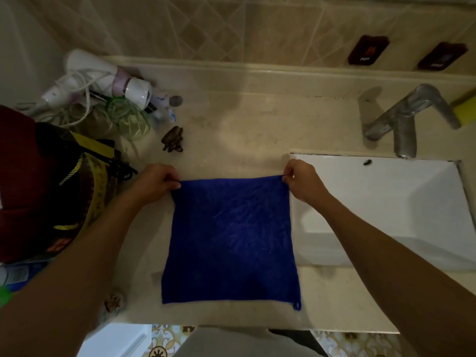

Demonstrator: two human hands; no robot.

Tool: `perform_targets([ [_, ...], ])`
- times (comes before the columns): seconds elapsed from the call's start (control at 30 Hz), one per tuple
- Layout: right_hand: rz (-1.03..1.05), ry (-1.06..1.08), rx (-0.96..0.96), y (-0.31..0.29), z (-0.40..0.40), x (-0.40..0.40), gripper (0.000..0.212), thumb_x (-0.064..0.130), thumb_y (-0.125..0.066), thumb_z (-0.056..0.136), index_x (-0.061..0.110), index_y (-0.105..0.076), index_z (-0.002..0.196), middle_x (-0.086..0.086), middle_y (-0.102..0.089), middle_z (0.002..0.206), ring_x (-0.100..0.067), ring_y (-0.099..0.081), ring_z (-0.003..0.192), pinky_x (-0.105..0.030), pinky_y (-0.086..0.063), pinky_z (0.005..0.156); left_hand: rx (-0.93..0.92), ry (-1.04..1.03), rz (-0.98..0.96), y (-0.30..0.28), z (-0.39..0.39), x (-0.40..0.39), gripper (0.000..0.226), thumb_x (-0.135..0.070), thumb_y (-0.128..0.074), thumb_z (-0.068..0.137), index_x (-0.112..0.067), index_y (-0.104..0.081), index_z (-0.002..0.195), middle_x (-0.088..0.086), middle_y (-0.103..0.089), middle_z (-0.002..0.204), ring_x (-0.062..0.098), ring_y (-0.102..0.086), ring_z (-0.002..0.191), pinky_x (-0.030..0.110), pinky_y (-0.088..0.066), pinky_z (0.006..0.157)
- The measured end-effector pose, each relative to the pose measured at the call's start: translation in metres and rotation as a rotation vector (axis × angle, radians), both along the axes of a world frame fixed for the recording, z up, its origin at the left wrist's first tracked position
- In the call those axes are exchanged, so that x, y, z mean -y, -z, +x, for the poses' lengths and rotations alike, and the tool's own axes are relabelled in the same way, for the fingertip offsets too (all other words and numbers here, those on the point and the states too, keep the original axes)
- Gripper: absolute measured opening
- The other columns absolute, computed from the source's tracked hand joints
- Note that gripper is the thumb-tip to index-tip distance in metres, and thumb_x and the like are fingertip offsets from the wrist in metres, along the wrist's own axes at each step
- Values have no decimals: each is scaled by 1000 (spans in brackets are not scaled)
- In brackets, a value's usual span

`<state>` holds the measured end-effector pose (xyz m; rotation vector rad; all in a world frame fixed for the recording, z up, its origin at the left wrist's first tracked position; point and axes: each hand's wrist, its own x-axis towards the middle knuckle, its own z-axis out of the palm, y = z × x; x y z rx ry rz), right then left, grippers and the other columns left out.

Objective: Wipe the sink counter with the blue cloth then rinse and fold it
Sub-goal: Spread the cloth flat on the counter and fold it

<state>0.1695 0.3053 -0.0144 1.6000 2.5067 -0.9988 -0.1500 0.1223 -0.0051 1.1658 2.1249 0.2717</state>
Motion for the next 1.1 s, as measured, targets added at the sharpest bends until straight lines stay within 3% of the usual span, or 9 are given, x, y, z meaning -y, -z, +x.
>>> perform_targets([
  [0.17, -48, 226, -165, -7, -6, -16, 3, 1, -58, 95, 2, -60, 95, -10, -63, 89, -30, -67, 78, -50, -61, 74, -187, -90, 154, -7, -3, -20, 6, -13, -66, 89, -9, -67, 85, 15, -62, 96, 28, -57, 88, 35, -42, 79],
  [0.33, -188, 240, -344, -38, 9, -5, 5, 0, -62, 93, -2, -62, 97, -17, -67, 96, -21, -63, 66, -33, -55, 63, -275, -15, 197, -32, 7, -10, 6, -8, -66, 89, -5, -69, 92, 11, -59, 94, 26, -55, 85, 35, -40, 76],
  [0.43, -249, 187, -407, -57, 38, 22, 2, 0, -66, 91, -2, -65, 92, -16, -68, 91, -22, -63, 67, -33, -53, 64, -335, 57, 197, -50, 20, 18, 2, -9, -69, 86, -8, -70, 88, 9, -59, 92, 29, -58, 86, 37, -44, 75],
  [0.6, -286, -3, -278, -68, 81, 77, 7, 0, -72, 87, 5, -68, 84, -5, -68, 79, -4, -62, 62, -16, -51, 60, -311, 51, 135, -70, 57, 80, 5, -11, -74, 82, -13, -73, 86, 0, -57, 83, 17, -54, 75, 31, -41, 66],
  [0.67, -267, -47, -205, -61, 95, 98, 11, 2, -75, 84, 10, -68, 81, 1, -66, 82, -5, -63, 66, -11, -49, 63, -289, 76, 94, -67, 67, 101, 7, -8, -78, 78, -12, -73, 80, 2, -59, 79, 18, -55, 71, 30, -40, 63],
  [0.73, -239, -67, -159, -52, 107, 117, 19, 4, -77, 83, 18, -67, 77, 4, -65, 85, -12, -63, 70, -11, -47, 64, -273, 97, 9, -61, 75, 119, 7, -9, -79, 78, -12, -72, 78, 4, -60, 79, 19, -54, 72, 28, -36, 61],
  [0.9, -156, -190, -82, -24, 123, 158, 27, 0, -74, 83, 22, -62, 74, 8, -57, 83, -5, -58, 69, -10, -46, 66, -309, 146, -150, -31, 90, 153, 21, -25, -69, 87, -32, -57, 71, -5, -54, 80, 16, -54, 74, 31, -43, 66],
  [1.03, -68, -279, -9, -5, 128, 185, 9, 10, -65, 93, 15, -67, 85, 1, -59, 96, -14, -59, 76, -24, -50, 72, -294, 158, -271, -11, 96, 165, 8, -25, -60, 92, -30, -67, 91, 0, -66, 96, 15, -59, 80, 30, -48, 71],
  [1.1, -71, -241, -34, -3, 130, 191, 8, 11, -62, 95, 11, -69, 91, 0, -58, 99, -14, -58, 77, -20, -43, 72, -274, 157, -311, -11, 95, 166, 10, -23, -61, 92, -31, -66, 96, 2, -67, 101, 15, -60, 83, 29, -48, 73],
])
